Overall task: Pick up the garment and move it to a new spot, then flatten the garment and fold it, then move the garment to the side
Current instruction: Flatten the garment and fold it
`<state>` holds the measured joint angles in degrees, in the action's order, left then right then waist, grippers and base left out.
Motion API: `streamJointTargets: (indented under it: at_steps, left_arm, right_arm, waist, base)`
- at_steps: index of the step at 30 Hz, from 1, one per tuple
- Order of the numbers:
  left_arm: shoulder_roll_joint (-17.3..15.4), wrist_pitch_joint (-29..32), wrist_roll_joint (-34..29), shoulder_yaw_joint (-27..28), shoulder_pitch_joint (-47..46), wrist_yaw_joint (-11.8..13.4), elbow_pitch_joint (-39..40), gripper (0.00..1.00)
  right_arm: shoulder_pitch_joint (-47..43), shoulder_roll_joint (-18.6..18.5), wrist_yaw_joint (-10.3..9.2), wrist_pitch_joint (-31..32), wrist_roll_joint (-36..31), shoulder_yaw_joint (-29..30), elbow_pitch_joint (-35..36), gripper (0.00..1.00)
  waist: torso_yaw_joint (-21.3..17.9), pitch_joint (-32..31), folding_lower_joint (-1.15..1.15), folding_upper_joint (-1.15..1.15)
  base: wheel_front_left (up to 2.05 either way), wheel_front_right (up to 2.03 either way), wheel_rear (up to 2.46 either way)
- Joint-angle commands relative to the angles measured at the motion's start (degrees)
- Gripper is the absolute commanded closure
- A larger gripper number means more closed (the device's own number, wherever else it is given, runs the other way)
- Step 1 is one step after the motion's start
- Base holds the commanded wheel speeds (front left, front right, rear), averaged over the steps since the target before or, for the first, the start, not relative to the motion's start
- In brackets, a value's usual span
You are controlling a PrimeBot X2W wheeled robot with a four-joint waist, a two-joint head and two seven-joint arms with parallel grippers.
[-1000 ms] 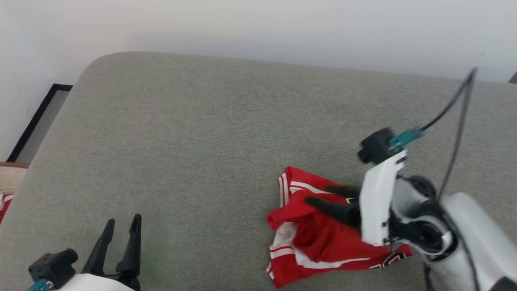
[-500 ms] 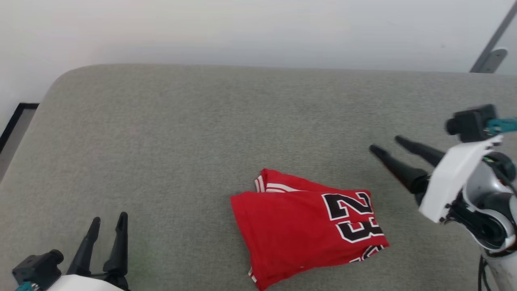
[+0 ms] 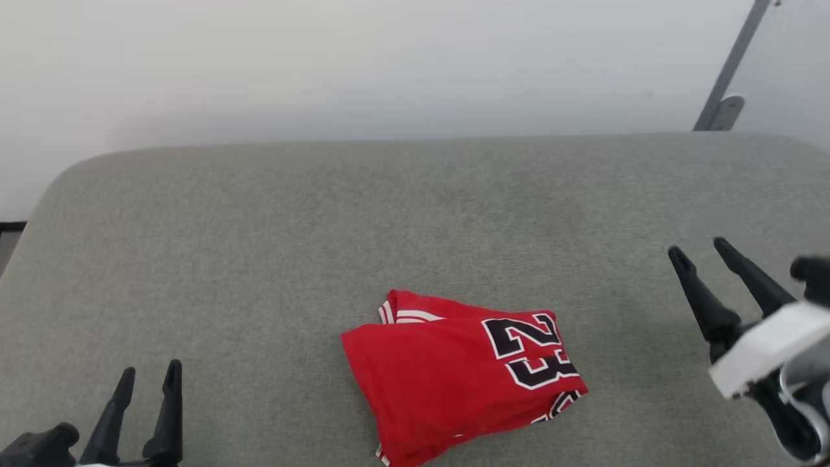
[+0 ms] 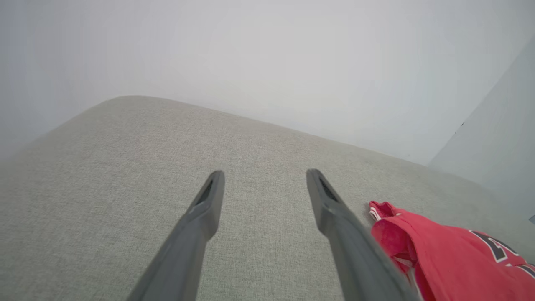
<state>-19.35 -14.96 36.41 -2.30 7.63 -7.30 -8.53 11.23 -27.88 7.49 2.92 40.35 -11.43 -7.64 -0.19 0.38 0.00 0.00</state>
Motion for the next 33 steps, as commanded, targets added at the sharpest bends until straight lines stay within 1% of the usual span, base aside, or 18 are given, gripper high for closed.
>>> streamJointTargets:
  at_steps: [1, 8, 11, 13, 19, 27, 33]
  left_arm:
    - [-0.05, -0.28, -0.36, 0.31, 0.52, -0.15, 0.39, 0.0]
    - [0.0, -0.28, -3.13, 2.11, 2.42, -0.14, 1.13, 0.0]
    - [0.26, -0.28, -4.15, 2.74, 3.08, -0.14, 1.47, 0.0]
    - [0.27, -0.28, -4.89, 3.12, 3.57, -0.15, 1.49, 0.0]
    - [0.6, -0.28, -6.79, 4.28, 4.58, -0.14, 1.93, 0.0]
    - [0.63, -0.28, -7.0, 4.78, 5.44, -0.14, 1.73, 0.0]
    - [0.74, -0.28, -6.67, 4.77, 5.46, -0.14, 1.57, 0.0]
  right_arm:
    - [-0.38, -0.58, 0.0, -1.55, -1.4, -0.41, 0.1, 0.0]
    - [-3.92, -0.42, 0.0, -12.29, -3.33, -0.58, -6.08, 0.0]
    - [-4.95, -0.63, 0.0, -15.32, -4.54, -1.22, -7.79, 0.0]
    - [-5.57, -0.14, -0.01, -16.52, -4.82, -1.17, -8.67, 0.0]
    - [-7.91, 1.13, 0.0, -18.1, -6.47, -0.17, -9.91, 0.0]
    - [-12.88, 5.41, 0.0, -18.11, -9.65, 5.36, -4.99, 0.0]
    - [-15.87, 7.74, 0.0, -18.11, -11.04, 8.13, -2.71, 0.0]
  waist:
    - [-0.42, -0.43, 0.0, 0.0]
    - [-1.23, -1.98, 0.0, 0.0]
    - [-1.36, -2.51, 0.0, 0.0]
    - [-1.4, -2.84, 0.0, 0.0]
    - [-1.26, -3.63, 0.0, 0.0]
    - [-0.89, -3.92, 0.0, 0.0]
    - [-0.48, -3.84, 0.0, 0.0]
  base:
    - [0.0, 0.0, 0.0]
    - [0.0, 0.0, 0.0]
    - [0.0, 0.0, 0.0]
    - [0.0, 0.0, 0.0]
    - [0.0, 0.0, 0.0]
    - [0.0, 0.0, 0.0]
    - [0.0, 0.0, 0.0]
